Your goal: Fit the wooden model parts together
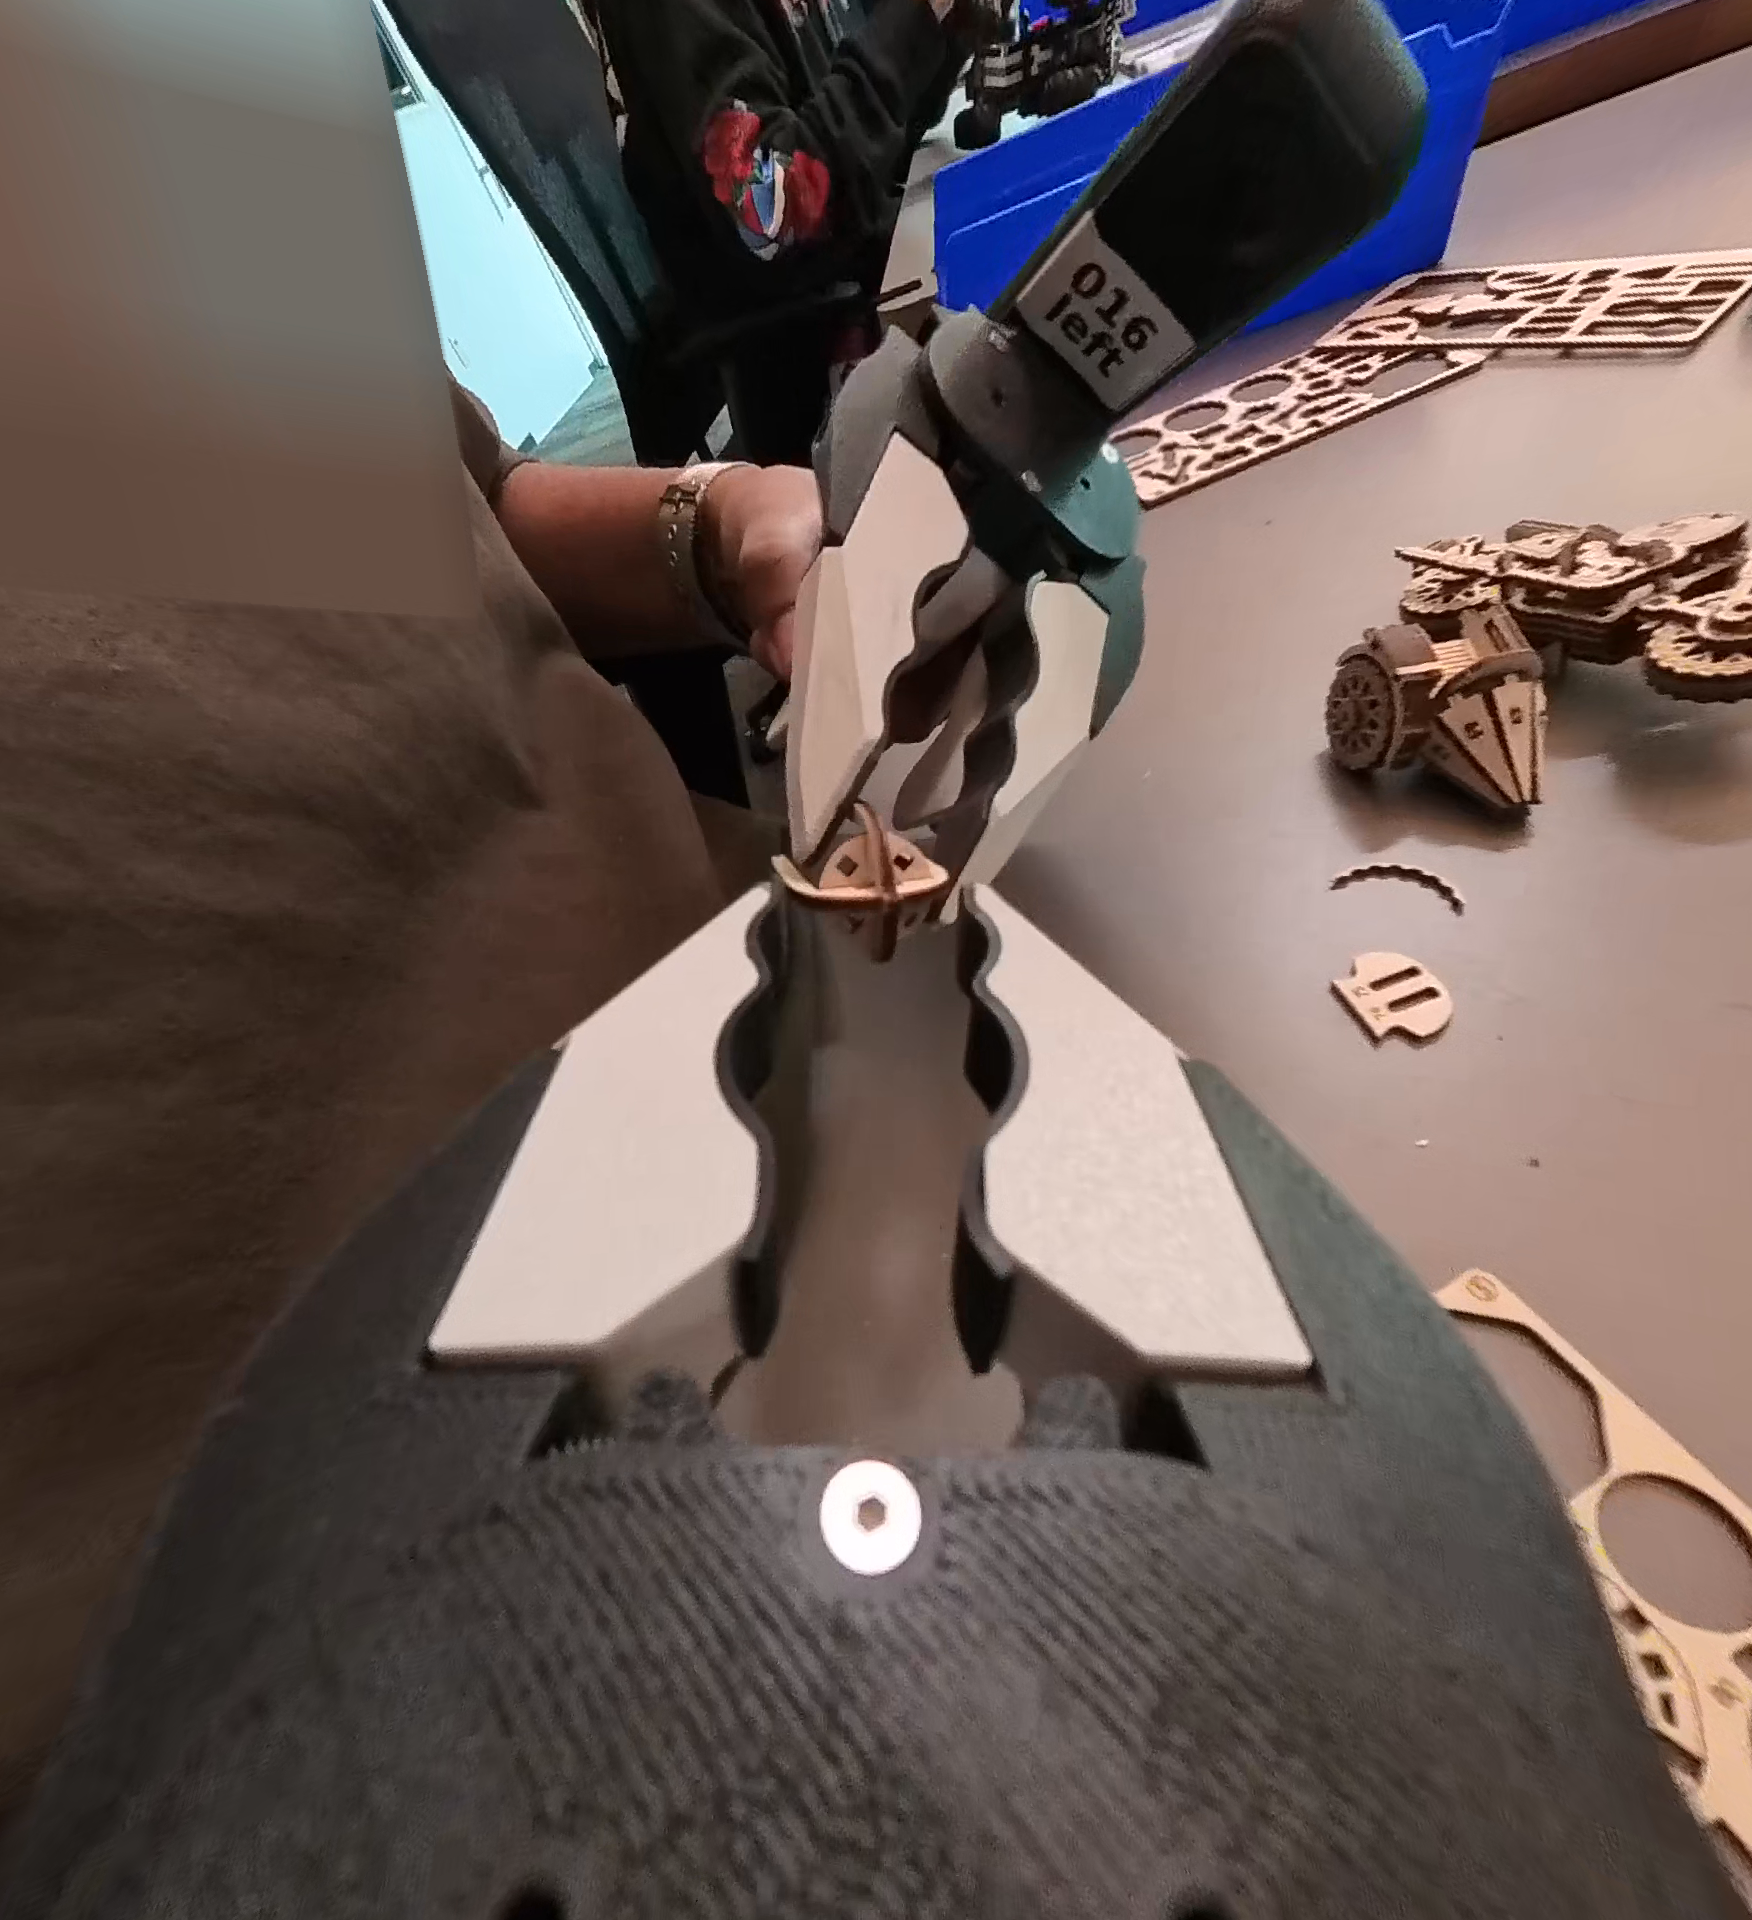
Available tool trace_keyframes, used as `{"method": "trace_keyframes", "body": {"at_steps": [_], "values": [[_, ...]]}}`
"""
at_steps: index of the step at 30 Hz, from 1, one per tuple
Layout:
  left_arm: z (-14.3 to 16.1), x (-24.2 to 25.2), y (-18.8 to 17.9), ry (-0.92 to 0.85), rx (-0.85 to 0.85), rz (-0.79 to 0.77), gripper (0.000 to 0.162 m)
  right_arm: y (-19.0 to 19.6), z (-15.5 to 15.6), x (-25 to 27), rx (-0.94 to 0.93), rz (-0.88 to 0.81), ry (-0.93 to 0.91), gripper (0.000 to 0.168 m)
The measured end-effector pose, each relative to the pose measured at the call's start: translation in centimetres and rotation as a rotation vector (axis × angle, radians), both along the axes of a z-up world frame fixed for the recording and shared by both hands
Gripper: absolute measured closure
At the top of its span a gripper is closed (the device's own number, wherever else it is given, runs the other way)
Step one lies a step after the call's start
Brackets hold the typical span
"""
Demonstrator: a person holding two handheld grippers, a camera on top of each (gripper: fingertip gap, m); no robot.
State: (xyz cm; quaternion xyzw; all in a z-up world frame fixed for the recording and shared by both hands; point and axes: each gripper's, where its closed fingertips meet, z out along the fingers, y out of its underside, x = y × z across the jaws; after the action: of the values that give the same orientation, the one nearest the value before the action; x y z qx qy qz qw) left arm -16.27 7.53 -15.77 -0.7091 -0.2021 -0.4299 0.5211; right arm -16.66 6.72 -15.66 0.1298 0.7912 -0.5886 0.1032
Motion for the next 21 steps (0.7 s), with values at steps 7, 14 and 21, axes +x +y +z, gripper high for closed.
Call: {"method": "trace_keyframes", "body": {"at_steps": [7, 14, 21], "values": [[-0.2, 0.2, 0.2, -0.004, -0.007, -0.007, 0.138, -0.3, 0.0, 0.3, 0.003, 0.015, 0.013, 0.139], [-0.6, 0.2, -0.1, 0.091, -0.046, -0.006, 0.111, 0.3, -0.3, -0.7, 0.021, -0.037, -0.001, 0.140], [-2.4, -0.1, 0.4, 0.403, -0.201, 0.029, 0.123, 0.3, -0.8, -1.0, 0.046, -0.060, -0.033, 0.139]]}}
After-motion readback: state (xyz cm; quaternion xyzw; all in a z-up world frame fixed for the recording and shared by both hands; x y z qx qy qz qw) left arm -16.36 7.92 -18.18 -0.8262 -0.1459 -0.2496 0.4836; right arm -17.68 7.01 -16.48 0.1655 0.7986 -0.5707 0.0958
